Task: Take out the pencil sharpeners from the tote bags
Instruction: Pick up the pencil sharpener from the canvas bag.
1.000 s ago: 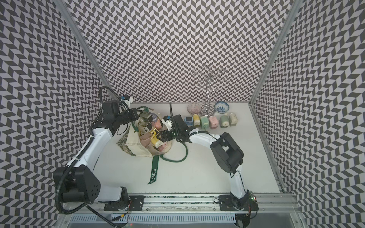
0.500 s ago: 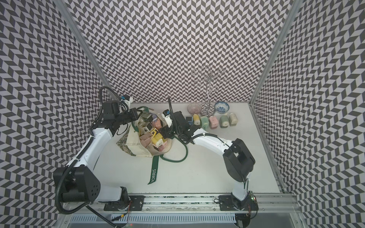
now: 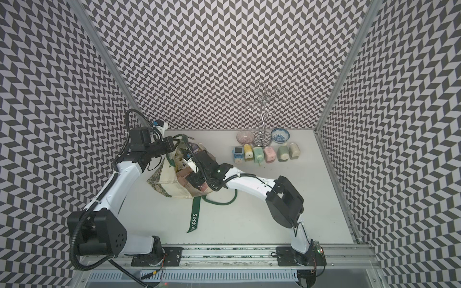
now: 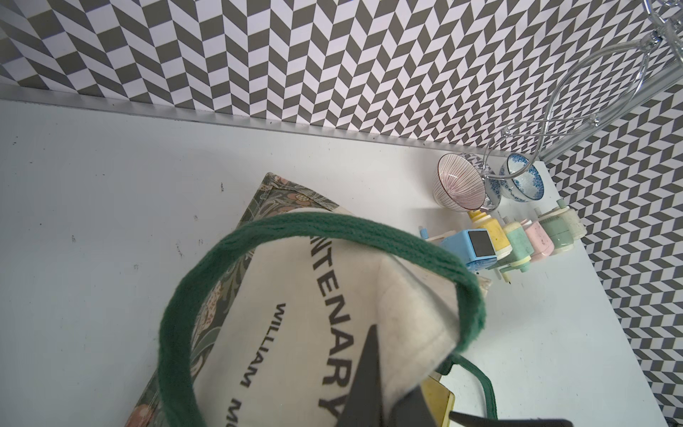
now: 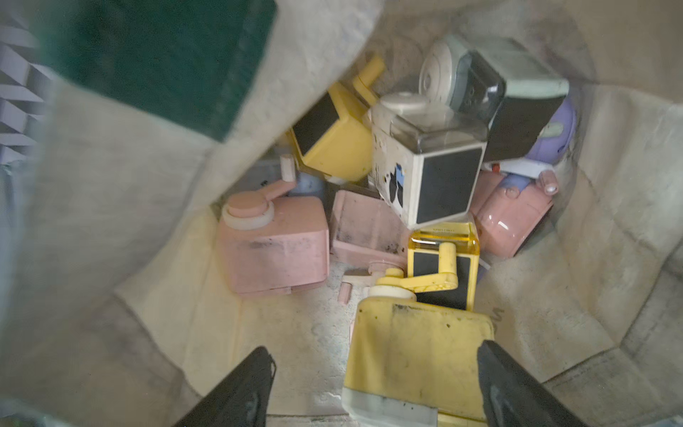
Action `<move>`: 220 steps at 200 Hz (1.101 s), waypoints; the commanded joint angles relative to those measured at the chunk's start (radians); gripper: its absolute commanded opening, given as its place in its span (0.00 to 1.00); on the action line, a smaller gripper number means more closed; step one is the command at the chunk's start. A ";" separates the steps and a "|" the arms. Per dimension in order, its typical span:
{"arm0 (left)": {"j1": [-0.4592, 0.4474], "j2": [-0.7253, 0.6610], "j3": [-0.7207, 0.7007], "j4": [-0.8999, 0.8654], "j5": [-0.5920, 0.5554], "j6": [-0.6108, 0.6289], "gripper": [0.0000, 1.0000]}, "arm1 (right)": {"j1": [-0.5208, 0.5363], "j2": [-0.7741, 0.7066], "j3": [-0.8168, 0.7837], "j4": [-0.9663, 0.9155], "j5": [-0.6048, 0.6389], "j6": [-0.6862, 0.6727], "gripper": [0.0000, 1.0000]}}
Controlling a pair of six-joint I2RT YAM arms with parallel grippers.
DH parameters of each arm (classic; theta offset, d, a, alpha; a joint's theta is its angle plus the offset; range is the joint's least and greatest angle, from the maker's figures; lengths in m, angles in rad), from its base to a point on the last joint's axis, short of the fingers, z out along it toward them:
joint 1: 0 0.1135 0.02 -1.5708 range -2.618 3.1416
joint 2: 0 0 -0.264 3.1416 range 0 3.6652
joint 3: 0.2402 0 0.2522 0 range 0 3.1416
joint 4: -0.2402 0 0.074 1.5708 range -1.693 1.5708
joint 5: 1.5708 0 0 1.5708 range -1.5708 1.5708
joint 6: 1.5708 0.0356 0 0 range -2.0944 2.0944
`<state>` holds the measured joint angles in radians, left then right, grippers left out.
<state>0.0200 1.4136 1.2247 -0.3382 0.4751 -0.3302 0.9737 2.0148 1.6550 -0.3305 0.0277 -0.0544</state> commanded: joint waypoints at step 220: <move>-0.006 -0.047 0.019 0.055 0.034 0.009 0.00 | -0.030 0.220 0.231 -0.271 0.263 -0.033 0.65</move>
<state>0.0200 1.4136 1.2247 -0.3378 0.4763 -0.3302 0.9775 2.2372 1.8618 -0.5632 0.3927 -0.1360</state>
